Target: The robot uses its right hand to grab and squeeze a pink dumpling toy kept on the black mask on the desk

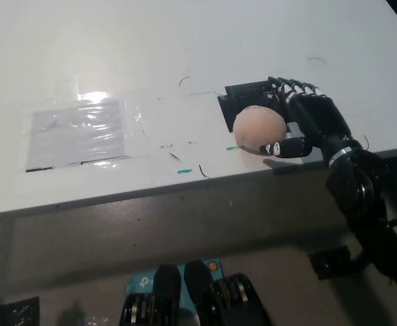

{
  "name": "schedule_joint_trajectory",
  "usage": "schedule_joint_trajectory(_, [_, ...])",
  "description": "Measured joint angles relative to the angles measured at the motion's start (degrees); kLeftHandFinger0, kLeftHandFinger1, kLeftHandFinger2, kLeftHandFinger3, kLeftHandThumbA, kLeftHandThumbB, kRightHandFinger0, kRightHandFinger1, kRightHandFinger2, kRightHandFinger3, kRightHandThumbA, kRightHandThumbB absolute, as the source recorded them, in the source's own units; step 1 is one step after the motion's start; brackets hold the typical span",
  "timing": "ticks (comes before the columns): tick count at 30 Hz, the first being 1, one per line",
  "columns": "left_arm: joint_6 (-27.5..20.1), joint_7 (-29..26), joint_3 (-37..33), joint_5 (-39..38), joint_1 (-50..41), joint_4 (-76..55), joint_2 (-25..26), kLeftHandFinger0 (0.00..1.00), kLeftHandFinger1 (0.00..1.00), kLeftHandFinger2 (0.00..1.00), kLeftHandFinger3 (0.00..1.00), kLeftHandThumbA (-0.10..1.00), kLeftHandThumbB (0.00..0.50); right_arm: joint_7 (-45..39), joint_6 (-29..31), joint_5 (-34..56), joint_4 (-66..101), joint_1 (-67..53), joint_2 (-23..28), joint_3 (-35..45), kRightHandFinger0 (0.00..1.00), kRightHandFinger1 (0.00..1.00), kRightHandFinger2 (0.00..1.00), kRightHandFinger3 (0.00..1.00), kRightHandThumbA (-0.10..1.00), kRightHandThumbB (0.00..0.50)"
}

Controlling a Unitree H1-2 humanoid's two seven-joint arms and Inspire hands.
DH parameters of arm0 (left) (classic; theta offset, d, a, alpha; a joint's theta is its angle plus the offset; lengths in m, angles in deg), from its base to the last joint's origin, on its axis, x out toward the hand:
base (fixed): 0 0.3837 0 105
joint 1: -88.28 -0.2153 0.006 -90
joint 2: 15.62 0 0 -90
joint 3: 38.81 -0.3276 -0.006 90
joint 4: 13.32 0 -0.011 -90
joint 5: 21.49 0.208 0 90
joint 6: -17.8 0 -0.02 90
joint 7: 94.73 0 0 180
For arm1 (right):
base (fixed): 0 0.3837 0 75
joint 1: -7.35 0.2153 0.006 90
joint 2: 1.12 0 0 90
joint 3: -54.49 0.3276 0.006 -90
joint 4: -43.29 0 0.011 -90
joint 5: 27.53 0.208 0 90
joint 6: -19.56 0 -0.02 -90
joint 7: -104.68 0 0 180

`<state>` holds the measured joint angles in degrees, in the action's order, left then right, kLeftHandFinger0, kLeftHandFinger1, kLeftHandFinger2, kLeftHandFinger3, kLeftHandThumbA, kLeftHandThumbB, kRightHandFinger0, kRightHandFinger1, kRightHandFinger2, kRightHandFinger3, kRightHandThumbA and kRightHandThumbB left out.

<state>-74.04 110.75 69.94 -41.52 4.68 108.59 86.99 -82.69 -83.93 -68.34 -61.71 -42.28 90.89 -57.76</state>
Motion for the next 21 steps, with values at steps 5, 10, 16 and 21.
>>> schedule_joint_trajectory(5, [0.0, 0.0, 0.0, 0.0, 0.1, 0.3, 0.0, 0.0, 0.02, 0.12, 0.12, 1.0, 0.5, -1.3, -0.3, 0.7, 6.3, -2.2, 0.6, 2.6, 1.0, 1.0, 1.0, 1.0, 1.0, 0.5])
schedule_joint_trajectory(10, [0.0, 0.0, 0.0, 0.0, 0.0, 0.2, 0.0, 0.0, 0.01, 0.11, 0.11, 1.0, 0.5, -3.2, -1.0, 2.9, 16.2, -6.6, 2.6, 6.7, 1.0, 1.0, 1.0, 1.0, 1.0, 0.443])
schedule_joint_trajectory(16, [0.0, 0.0, 0.1, 0.0, 0.0, 0.1, -0.1, 0.0, 0.01, 0.11, 0.1, 1.0, 0.5, -5.4, -1.8, 9.1, 25.7, -15.0, 4.4, 15.4, 0.68, 0.67, 0.72, 0.88, 0.66, 0.256])
schedule_joint_trajectory(21, [0.0, 0.0, 0.0, 0.0, -0.1, 0.2, -0.1, 0.0, 0.03, 0.13, 0.13, 1.0, 0.5, -5.5, -1.6, 15.0, 27.3, -22.8, 3.5, 21.8, 0.4, 0.41, 0.5, 0.67, 0.23, 0.151])
